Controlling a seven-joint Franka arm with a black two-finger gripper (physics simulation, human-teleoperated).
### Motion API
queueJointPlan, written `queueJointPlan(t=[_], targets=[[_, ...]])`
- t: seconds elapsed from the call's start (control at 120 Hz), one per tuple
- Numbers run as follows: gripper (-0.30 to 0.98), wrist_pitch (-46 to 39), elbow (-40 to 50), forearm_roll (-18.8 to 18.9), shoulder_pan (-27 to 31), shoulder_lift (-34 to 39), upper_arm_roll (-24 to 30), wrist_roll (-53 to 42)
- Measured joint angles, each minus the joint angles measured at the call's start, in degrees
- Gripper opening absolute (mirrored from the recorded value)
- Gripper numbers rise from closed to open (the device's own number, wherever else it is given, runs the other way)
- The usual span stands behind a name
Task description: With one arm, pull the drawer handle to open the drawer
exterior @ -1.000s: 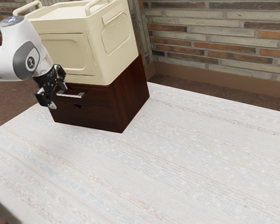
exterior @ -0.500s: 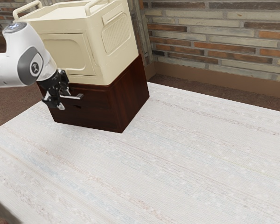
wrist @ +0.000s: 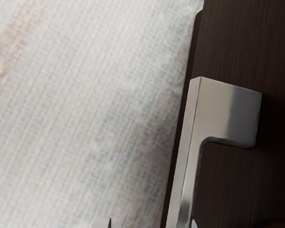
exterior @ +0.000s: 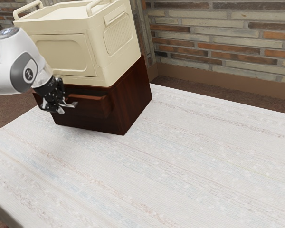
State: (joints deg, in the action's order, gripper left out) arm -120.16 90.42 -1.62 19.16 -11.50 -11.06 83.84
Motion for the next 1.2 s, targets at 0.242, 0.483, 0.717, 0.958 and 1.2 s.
queueJointPlan(t=[0.242, 0.483, 0.717, 0.958, 1.2], targets=[[0.04, -0.87, 3.28, 0.12, 0.19, 2.29, -0.07, 0.28], [-0.02, -1.29, 6.11, 0.22, 0.27, 4.48, -0.27, 0.47], [-0.01, -1.44, 8.21, 0.49, 0.22, 6.50, -0.47, 0.41], [0.02, -2.62, 11.96, 0.51, 0.41, 9.08, -0.56, -0.08], [0.02, -4.02, 15.92, 0.72, 0.15, 12.40, -1.16, -0.42]])
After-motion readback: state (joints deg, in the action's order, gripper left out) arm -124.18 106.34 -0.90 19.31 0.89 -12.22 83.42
